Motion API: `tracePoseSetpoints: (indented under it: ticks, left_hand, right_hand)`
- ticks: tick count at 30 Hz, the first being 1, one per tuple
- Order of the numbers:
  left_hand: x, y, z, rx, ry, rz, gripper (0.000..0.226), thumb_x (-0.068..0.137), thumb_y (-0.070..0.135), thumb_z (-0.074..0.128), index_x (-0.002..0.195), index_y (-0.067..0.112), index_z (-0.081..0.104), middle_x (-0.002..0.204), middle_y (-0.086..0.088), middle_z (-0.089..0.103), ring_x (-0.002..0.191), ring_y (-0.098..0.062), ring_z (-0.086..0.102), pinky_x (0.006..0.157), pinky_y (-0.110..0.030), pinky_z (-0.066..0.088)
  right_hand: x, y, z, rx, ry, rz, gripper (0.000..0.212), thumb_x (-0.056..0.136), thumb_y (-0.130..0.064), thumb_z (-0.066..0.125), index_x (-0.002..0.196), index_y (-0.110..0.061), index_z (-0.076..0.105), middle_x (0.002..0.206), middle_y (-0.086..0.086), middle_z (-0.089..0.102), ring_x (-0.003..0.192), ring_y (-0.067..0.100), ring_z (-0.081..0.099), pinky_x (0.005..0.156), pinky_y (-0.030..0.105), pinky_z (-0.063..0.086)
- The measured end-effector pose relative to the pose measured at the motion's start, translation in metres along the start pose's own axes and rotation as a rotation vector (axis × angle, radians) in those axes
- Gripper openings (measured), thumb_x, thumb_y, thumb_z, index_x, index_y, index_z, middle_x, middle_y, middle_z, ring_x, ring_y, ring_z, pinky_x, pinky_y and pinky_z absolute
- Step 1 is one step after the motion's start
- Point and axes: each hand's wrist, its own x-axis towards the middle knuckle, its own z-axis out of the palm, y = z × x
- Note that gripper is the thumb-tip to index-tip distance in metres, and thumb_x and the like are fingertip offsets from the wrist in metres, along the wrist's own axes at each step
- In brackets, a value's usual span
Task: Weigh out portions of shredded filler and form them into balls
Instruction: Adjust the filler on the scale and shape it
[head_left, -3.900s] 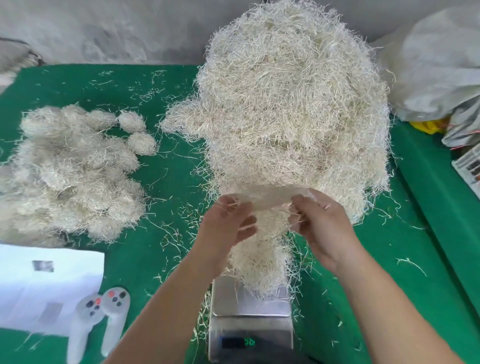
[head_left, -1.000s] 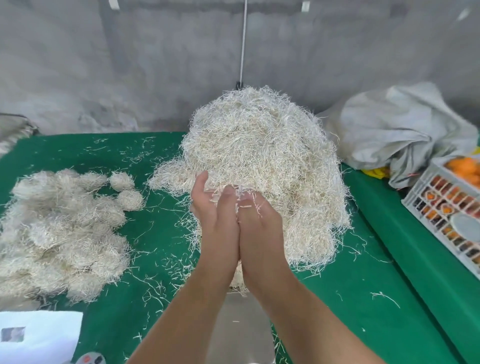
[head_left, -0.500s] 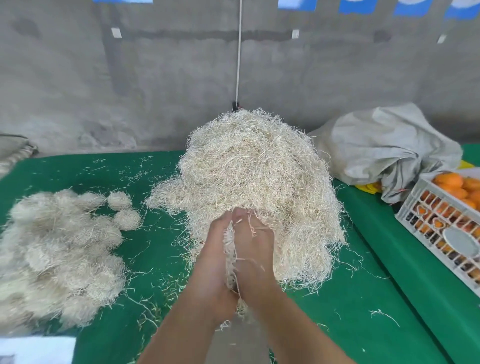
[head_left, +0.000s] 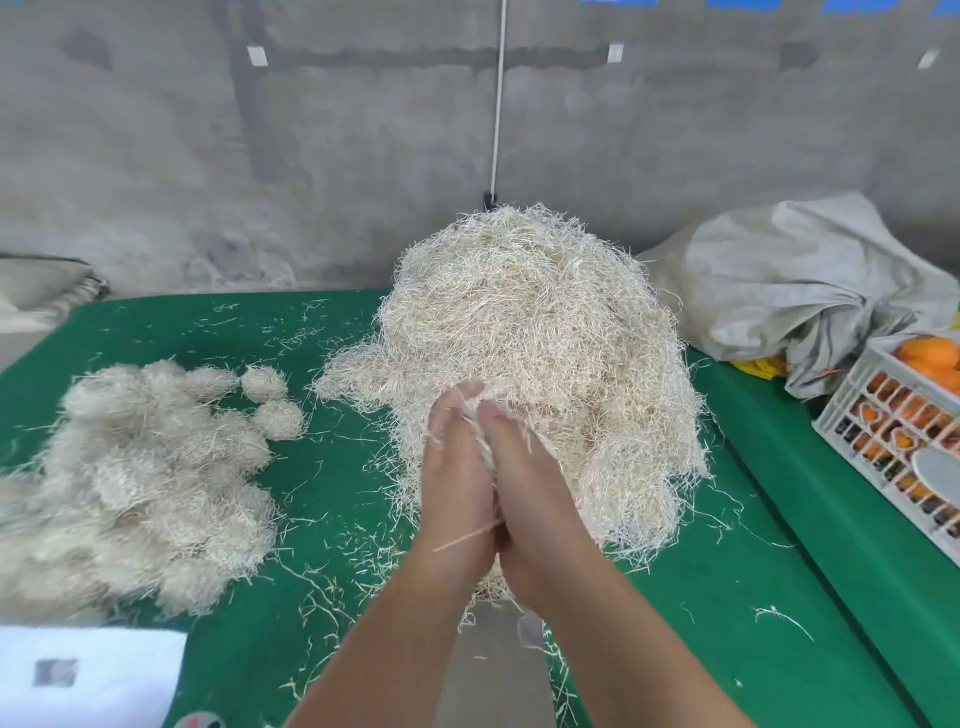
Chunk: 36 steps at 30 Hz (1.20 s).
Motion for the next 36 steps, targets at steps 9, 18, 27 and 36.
tracePoseSetpoints:
  ticks: [9,18,27,36]
  left_hand:
    - [-0.012,-0.015,-0.001,-0.147,-0.034,-0.236,0.037,0.101,0.049,0.055,0.097,0.026,0.084,0.105,-0.002,0.079,0.104,-0.017,0.074,0.097,-0.039,0.051]
    - [-0.021,-0.008,-0.002,-0.192,-0.104,-0.383,0.039,0.085,0.064,0.066,0.094,0.027,0.075,0.093,0.000,0.072,0.090,-0.016,0.071,0.080,-0.030,0.055]
    - [0.002,-0.017,-0.013,-0.084,0.114,-0.214,0.070,0.093,0.071,0.055,0.128,0.012,0.061,0.122,-0.007,0.073,0.121,-0.031,0.066,0.106,-0.055,0.049]
    - [-0.003,-0.031,-0.012,0.417,0.061,0.138,0.046,0.082,0.092,0.026,0.125,0.077,0.034,0.131,0.045,0.029,0.124,0.022,0.028,0.107,-0.034,0.030]
  right_hand:
    - [0.015,0.003,-0.011,0.019,0.231,-0.184,0.025,0.095,-0.046,0.072,0.101,-0.023,0.079,0.099,0.010,0.079,0.092,0.033,0.077,0.078,0.042,0.063]
    - [0.022,0.027,-0.016,-0.583,0.154,-0.570,0.042,0.100,-0.060,0.044,0.080,-0.026,0.060,0.074,-0.013,0.059,0.069,0.012,0.055,0.063,0.041,0.050]
    - [0.009,0.023,-0.012,-0.423,-0.070,-0.021,0.080,0.081,-0.092,0.034,0.154,-0.058,0.030,0.165,-0.020,0.023,0.146,0.002,0.028,0.123,0.046,0.023]
    - [0.029,0.014,-0.016,-0.253,0.153,-0.136,0.042,0.099,-0.049,0.065,0.074,-0.019,0.076,0.079,0.018,0.075,0.078,0.036,0.076,0.078,0.055,0.063]
